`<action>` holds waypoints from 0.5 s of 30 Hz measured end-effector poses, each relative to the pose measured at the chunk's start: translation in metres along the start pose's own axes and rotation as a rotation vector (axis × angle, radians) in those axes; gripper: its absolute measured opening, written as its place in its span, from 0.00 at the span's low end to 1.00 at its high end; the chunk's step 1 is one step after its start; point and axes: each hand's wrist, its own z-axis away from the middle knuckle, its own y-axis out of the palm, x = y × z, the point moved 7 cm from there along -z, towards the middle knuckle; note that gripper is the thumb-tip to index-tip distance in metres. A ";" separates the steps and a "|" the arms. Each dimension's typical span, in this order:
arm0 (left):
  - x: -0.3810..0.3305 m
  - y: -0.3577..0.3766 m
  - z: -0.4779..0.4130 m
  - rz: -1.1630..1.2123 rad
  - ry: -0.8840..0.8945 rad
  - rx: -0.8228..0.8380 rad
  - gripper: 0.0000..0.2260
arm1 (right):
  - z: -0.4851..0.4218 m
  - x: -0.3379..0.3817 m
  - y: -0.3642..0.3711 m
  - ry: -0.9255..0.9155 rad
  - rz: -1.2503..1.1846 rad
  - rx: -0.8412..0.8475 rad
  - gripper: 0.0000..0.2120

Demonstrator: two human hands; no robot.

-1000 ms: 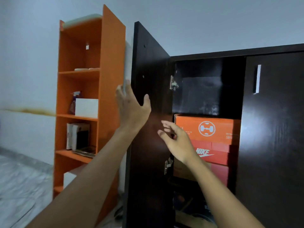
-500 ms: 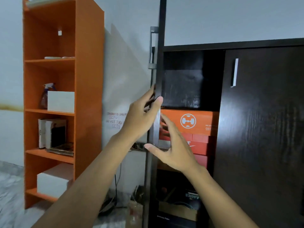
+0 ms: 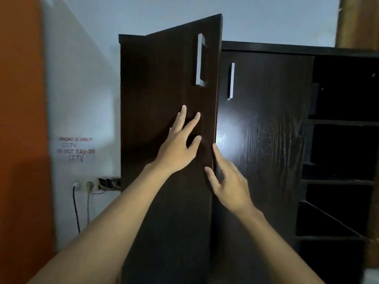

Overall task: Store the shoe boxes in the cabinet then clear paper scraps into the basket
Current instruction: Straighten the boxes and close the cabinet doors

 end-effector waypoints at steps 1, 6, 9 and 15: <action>0.004 0.005 -0.004 -0.054 0.001 0.018 0.27 | -0.003 -0.006 0.002 0.001 0.028 -0.026 0.32; 0.025 0.032 -0.024 -0.338 -0.001 0.099 0.31 | -0.022 -0.041 0.020 0.139 0.182 -0.004 0.29; 0.036 0.047 -0.037 -0.414 -0.007 0.124 0.32 | -0.033 -0.055 0.033 0.200 0.247 0.052 0.31; 0.080 0.081 -0.043 -0.410 -0.088 0.199 0.32 | -0.050 -0.091 0.065 0.280 0.385 0.266 0.36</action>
